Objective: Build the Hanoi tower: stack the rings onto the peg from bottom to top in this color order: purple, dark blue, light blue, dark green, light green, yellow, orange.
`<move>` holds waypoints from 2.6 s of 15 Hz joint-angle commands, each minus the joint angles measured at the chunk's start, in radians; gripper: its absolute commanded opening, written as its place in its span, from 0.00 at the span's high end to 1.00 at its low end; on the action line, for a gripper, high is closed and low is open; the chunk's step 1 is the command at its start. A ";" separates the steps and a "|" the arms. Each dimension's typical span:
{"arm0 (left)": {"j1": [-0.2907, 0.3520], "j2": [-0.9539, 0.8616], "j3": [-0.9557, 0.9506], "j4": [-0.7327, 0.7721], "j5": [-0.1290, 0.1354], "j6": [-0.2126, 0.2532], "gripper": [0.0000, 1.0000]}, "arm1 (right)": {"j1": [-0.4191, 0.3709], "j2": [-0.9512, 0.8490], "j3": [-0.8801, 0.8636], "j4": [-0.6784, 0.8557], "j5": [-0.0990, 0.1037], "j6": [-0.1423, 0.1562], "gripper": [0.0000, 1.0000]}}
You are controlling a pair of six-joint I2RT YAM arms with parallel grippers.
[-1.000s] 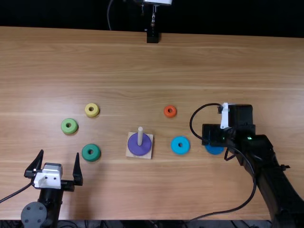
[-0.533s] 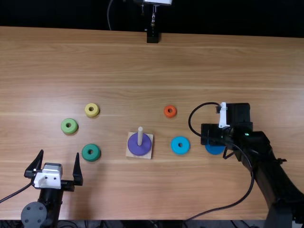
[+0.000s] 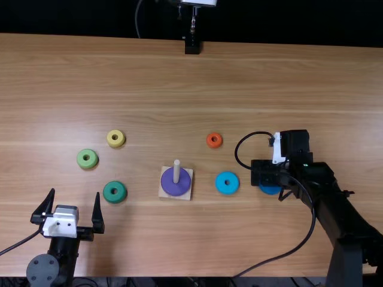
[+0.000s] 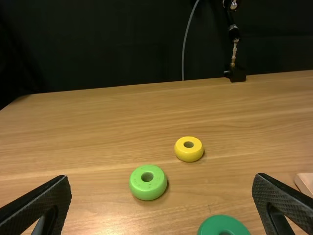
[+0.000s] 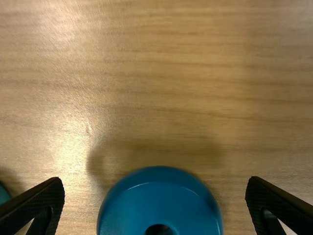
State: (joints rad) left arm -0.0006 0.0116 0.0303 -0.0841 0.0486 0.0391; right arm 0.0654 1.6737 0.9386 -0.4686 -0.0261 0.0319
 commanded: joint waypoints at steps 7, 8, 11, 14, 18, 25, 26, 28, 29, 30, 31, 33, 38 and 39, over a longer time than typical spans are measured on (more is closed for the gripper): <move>-0.007 -0.012 -0.030 -0.002 -0.006 0.000 0.00 | 0.002 0.021 0.008 -0.006 0.002 0.001 0.00; -0.007 -0.012 -0.030 -0.002 -0.006 0.000 0.00 | 0.002 0.021 0.008 -0.018 0.002 0.001 0.00; -0.007 -0.012 -0.030 -0.002 -0.006 0.000 0.00 | 0.002 0.032 0.008 -0.061 0.002 0.001 0.00; -0.007 -0.012 -0.030 -0.002 -0.006 0.000 0.00 | 0.002 0.034 0.008 -0.063 0.002 0.001 0.00; -0.007 -0.012 -0.030 -0.002 -0.006 0.000 0.00 | 0.002 0.047 0.008 -0.063 0.002 -0.001 0.00; -0.007 -0.012 -0.030 -0.002 -0.006 0.000 0.00 | -0.003 0.055 0.009 -0.063 0.000 0.003 1.00; -0.007 -0.012 -0.030 -0.002 -0.006 0.000 0.00 | -0.001 0.055 0.014 -0.063 0.002 0.003 1.00; -0.007 -0.012 -0.030 -0.002 -0.006 0.000 0.00 | 0.001 0.054 0.026 -0.090 0.002 -0.001 1.00; -0.007 -0.012 -0.030 -0.002 -0.006 0.000 0.00 | 0.001 0.052 0.057 -0.145 0.002 -0.002 1.00; -0.007 -0.012 -0.030 -0.002 -0.006 0.000 0.00 | 0.005 0.049 0.115 -0.232 0.002 -0.001 1.00; -0.007 -0.012 -0.030 -0.002 -0.006 0.000 0.00 | 0.005 0.049 0.163 -0.331 0.002 -0.001 1.00; -0.007 -0.012 -0.030 -0.002 -0.006 0.000 0.00 | 0.011 0.046 0.273 -0.458 0.000 0.003 1.00; -0.007 -0.012 -0.030 -0.002 -0.006 0.000 0.00 | 0.119 0.044 0.500 -0.618 -0.003 0.007 1.00; -0.007 -0.012 -0.030 -0.002 -0.006 0.000 0.00 | 0.151 0.046 0.549 -0.653 -0.005 0.007 1.00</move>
State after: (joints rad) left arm -0.0002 0.0116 0.0303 -0.0841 0.0483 0.0383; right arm 0.2062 1.7157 1.4509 -1.1282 -0.0196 0.0311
